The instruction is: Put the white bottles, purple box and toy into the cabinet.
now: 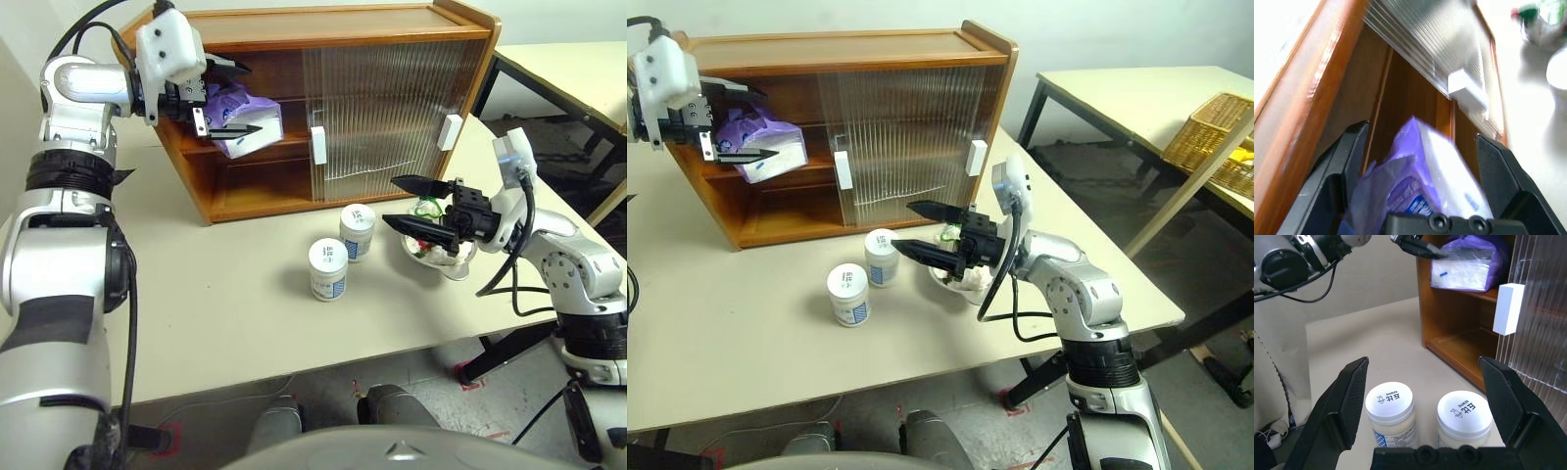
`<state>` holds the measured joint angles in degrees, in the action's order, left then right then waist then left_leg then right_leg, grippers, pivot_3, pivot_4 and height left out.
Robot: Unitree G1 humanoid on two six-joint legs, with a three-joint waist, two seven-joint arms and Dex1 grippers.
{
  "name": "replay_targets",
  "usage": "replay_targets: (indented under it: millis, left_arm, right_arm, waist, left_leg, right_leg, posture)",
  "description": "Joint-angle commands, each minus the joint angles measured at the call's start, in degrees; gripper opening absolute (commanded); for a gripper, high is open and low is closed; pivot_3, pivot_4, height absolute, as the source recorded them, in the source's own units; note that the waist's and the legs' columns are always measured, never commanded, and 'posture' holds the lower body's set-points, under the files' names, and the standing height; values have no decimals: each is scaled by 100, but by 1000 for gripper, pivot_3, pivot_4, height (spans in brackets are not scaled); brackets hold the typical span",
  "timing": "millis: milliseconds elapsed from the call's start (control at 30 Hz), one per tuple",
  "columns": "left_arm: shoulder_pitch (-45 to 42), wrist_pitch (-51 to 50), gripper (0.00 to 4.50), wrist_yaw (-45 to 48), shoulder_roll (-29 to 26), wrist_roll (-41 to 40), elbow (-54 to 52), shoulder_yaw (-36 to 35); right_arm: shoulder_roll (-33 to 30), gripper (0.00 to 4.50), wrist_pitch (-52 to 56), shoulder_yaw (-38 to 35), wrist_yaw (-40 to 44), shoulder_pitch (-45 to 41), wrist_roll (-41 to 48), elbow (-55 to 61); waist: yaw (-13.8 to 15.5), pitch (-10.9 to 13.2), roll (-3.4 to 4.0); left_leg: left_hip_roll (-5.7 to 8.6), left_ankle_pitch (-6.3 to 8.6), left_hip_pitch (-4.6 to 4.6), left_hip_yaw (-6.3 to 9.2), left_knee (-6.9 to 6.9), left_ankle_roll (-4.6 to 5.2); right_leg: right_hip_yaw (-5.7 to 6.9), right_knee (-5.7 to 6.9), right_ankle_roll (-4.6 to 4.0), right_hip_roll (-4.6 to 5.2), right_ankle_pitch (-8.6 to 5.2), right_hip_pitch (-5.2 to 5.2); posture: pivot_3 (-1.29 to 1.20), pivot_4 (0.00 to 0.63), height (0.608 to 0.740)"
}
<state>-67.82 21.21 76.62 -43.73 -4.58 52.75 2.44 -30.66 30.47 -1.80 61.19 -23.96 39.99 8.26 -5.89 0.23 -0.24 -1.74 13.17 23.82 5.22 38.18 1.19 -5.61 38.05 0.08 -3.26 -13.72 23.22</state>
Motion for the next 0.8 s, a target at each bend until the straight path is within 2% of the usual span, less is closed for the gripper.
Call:
replay_targets:
  millis: [33,167,300,333,433,567,733,767,800]
  left_arm:
    - [336,-1399,4484,127,63,-853,-1005,-460]
    - [917,-2724,4484,-6,38,-1426,-2208,-685]
    - [1570,-3715,4484,-472,-32,-1795,-3098,-996]
    - [1722,-3846,4299,-556,-47,-1851,-3269,-1051]
    - [2181,-4196,3565,-777,-79,-1980,-3748,-1153]
    - [2767,-4587,2085,-1008,-112,-2092,-4198,-1205]
    - [3447,-5105,269,-1644,26,-2224,-4648,-1401]
    - [3524,-5207,38,-1823,59,-2232,-4699,-1453]
    - [3622,-5287,38,-2001,107,-2261,-4761,-1523]
  right_arm:
    - [-47,4500,-24,41,69,-77,-74,-54]
    - [-48,4500,0,35,77,-72,-70,-26]
    - [-44,4500,32,40,58,-93,-59,2]
    - [-47,4500,38,41,56,-93,-55,8]
    - [-58,4500,69,39,48,-88,-37,30]
    - [-67,4500,108,47,48,-107,-22,39]
    - [-82,4500,162,42,54,-134,-12,45]
    - [-87,4500,171,36,55,-132,-9,51]
    - [-98,4500,176,28,62,-122,-4,55]
  waist:
    - [14,0,-1]
    - [41,-1,0]
    - [54,0,1]
    - [54,0,1]
    - [65,0,1]
    - [91,0,1]
    - [108,0,1]
    - [109,0,1]
    - [113,0,1]
  left_leg:
    - [-3,-8,1,7,1,-9]
    - [-1,-31,-9,-8,5,-39]
    - [5,-38,-69,-15,2,-47]
    - [5,-38,-86,-13,1,-47]
    - [5,-41,-98,-2,-5,-54]
    - [-16,-46,-96,55,-17,-83]
    - [-43,-52,-87,54,-43,-127]
    - [-46,-51,-86,48,-45,-129]
    - [-47,-51,-83,37,-46,-129]
  right_leg:
    - [-9,-2,-1,7,-1,-2]
    - [0,4,19,2,0,-10]
    - [-7,5,19,4,3,-64]
    - [-10,6,18,5,4,-77]
    - [-14,6,9,7,9,-82]
    - [-52,3,-13,27,21,-69]
    - [-49,-1,-32,12,19,-47]
    - [-46,-1,-37,10,18,-45]
    - [-40,-1,-40,7,16,-42]
  posture:
    - [-130,0,740]
    - [-123,0,740]
    - [-121,0,740]
    - [-121,0,740]
    - [-114,0,740]
    - [-110,0,740]
    - [-113,0,740]
    - [-113,0,740]
    - [-113,0,740]
